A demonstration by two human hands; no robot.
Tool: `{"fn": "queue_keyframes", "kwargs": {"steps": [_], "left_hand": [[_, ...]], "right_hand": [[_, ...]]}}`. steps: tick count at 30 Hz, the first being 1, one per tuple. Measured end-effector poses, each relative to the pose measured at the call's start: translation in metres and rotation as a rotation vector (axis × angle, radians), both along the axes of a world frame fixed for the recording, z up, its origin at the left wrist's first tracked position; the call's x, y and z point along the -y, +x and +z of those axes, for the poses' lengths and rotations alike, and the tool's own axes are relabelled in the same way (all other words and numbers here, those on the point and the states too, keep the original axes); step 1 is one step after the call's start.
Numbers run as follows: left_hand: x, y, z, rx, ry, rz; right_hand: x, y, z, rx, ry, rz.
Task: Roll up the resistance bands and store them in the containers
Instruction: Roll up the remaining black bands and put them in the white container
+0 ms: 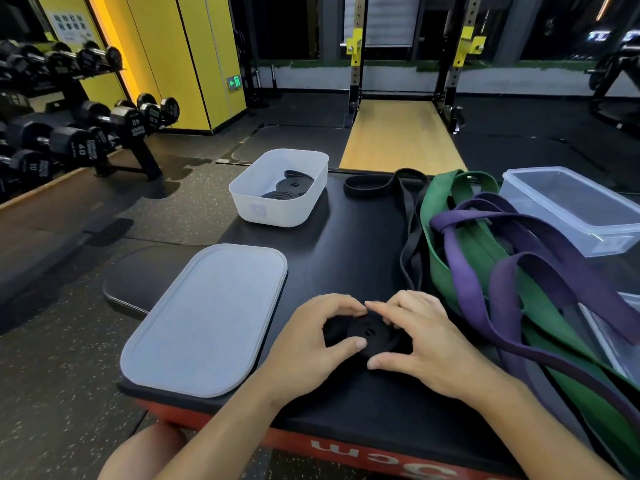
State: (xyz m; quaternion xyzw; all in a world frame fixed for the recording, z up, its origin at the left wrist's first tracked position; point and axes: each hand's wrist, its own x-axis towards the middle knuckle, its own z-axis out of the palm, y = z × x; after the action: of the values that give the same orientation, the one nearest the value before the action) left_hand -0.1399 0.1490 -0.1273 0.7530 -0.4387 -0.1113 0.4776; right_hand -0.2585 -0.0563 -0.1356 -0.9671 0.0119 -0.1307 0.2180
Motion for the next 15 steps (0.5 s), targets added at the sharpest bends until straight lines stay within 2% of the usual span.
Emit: {"fn": "queue_keyframes", "kwargs": {"steps": [4, 7, 11, 15], "left_hand": [[0.001, 0.002, -0.002, 0.1, 0.051, -0.035], [0.003, 0.003, -0.002, 0.088, 0.078, -0.03], [0.004, 0.005, -0.003, 0.115, 0.038, 0.114], [0.006, 0.003, -0.002, 0.076, 0.063, 0.178]], "right_hand": [[-0.007, 0.009, 0.006, 0.052, -0.097, -0.067], [-0.011, 0.011, 0.008, 0.061, -0.063, -0.11], [-0.014, 0.015, 0.012, 0.024, -0.058, -0.145], [-0.021, 0.02, 0.012, 0.001, -0.146, -0.217]]}}
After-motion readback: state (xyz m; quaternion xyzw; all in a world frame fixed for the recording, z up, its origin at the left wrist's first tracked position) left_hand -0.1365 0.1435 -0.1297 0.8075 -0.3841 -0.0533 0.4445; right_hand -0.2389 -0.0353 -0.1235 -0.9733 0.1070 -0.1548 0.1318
